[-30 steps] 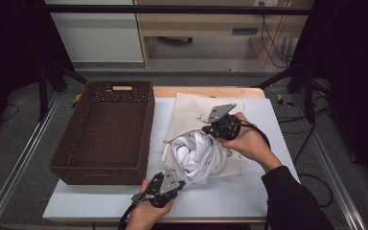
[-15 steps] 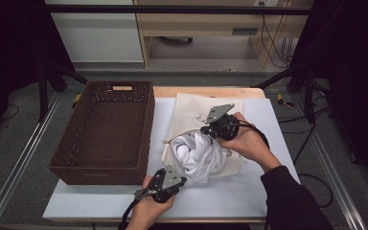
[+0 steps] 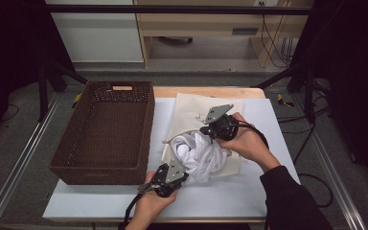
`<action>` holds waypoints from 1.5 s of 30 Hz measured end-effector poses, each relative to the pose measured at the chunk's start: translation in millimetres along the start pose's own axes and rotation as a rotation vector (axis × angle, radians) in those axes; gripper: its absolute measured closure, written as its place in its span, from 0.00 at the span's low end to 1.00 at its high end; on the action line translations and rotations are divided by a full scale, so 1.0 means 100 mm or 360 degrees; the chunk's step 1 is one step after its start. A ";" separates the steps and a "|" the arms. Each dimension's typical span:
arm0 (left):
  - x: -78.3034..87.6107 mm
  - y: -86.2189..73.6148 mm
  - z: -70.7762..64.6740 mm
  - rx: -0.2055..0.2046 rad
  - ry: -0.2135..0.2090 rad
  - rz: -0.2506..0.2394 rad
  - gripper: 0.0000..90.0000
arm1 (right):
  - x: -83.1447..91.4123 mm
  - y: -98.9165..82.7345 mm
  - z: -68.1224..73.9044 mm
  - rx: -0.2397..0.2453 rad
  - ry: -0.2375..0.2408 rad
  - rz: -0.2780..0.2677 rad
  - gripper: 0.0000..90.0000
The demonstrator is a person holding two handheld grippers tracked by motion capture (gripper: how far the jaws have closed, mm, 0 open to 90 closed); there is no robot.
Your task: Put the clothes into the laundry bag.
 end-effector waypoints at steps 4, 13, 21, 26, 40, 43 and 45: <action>-0.01 0.02 0.02 0.0000 0.0005 0.0002 1.00 | 0.00 0.00 0.00 -0.0001 0.0001 0.0001 1.00; 0.05 -0.03 -0.04 -0.0007 -0.0012 0.0002 1.00 | 0.00 -0.01 -0.01 -0.0008 -0.0001 -0.0002 1.00; 0.10 -0.11 -0.23 -0.0057 -0.0054 0.0049 1.00 | 0.01 -0.01 -0.02 -0.0007 -0.0002 -0.0006 1.00; 0.05 -0.11 -0.17 -0.0041 -0.0041 0.0068 1.00 | 0.01 0.00 0.00 -0.0007 -0.0002 -0.0006 1.00; -0.07 0.00 -0.04 -0.0030 -0.0033 0.0091 1.00 | -0.03 -0.01 0.02 -0.0006 0.0010 -0.0014 1.00; -0.10 0.02 -0.02 -0.0027 -0.0030 0.0093 1.00 | -0.03 0.00 0.03 -0.0005 0.0010 -0.0014 1.00; -0.11 0.04 -0.01 -0.0026 -0.0032 0.0092 1.00 | -0.02 0.00 0.03 -0.0006 0.0012 -0.0015 1.00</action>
Point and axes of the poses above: each handheld gripper's, and its own axes: x roughly backward along the jaws, y roughly out of its top, z roughly to its left, the point moved 5 cm from there along -x, roughly forward along the jaws, and after that the axes turned 14 degrees about -y, right-handed, at the moved point
